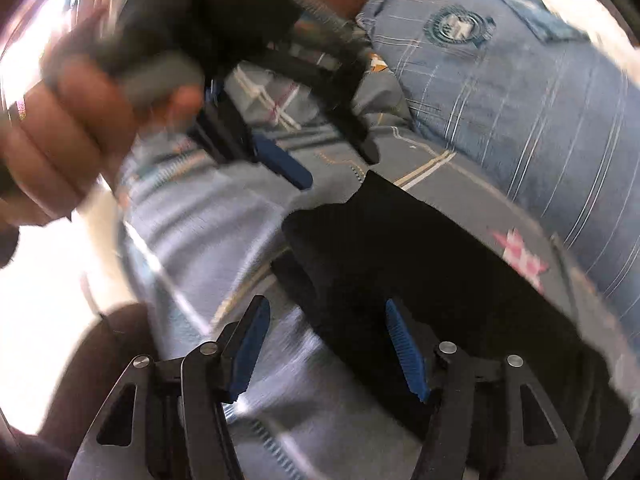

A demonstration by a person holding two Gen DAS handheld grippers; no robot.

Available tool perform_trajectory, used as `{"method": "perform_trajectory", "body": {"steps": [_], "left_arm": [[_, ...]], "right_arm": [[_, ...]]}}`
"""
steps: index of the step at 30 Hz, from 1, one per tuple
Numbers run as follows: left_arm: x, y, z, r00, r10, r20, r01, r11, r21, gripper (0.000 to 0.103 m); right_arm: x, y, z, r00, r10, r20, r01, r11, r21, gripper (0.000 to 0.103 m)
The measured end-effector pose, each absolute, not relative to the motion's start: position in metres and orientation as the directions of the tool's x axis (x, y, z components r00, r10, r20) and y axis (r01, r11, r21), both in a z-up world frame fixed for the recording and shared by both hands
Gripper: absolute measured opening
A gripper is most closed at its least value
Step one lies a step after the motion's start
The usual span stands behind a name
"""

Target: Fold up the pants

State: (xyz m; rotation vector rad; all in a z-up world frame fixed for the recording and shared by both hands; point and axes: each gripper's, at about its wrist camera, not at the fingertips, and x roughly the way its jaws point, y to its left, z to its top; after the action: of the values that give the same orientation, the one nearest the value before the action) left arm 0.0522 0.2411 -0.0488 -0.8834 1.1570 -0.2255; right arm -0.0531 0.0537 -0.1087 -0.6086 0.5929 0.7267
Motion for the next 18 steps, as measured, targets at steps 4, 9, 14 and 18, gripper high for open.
{"method": "perform_trajectory", "body": {"steps": [4, 9, 14, 18], "left_arm": [[0.05, 0.249, -0.048, 0.428, -0.604, -0.672, -0.265, 0.627, -0.733, 0.053], [0.059, 0.246, -0.047, 0.406, -0.614, -0.677, -0.241, 0.643, -0.727, 0.061], [0.078, 0.238, -0.058, 0.36, -0.659, -0.66, -0.243, 0.616, -0.749, 0.066], [0.082, 0.209, -0.067, 0.292, -0.76, -0.581, -0.205, 0.544, -0.814, 0.044]], "right_arm": [[-0.056, 0.063, -0.124, 0.682, 0.394, -0.617, -0.713, 0.548, -0.438, 0.055], [-0.033, 0.041, -0.099, 0.63, 0.447, -0.635, -0.731, 0.618, -0.289, 0.013], [-0.03, 0.022, -0.074, 0.612, 0.503, -0.61, -0.729, 0.658, -0.189, 0.012], [-0.023, 0.019, -0.074, 0.587, 0.52, -0.621, -0.733, 0.666, -0.136, 0.013]]}}
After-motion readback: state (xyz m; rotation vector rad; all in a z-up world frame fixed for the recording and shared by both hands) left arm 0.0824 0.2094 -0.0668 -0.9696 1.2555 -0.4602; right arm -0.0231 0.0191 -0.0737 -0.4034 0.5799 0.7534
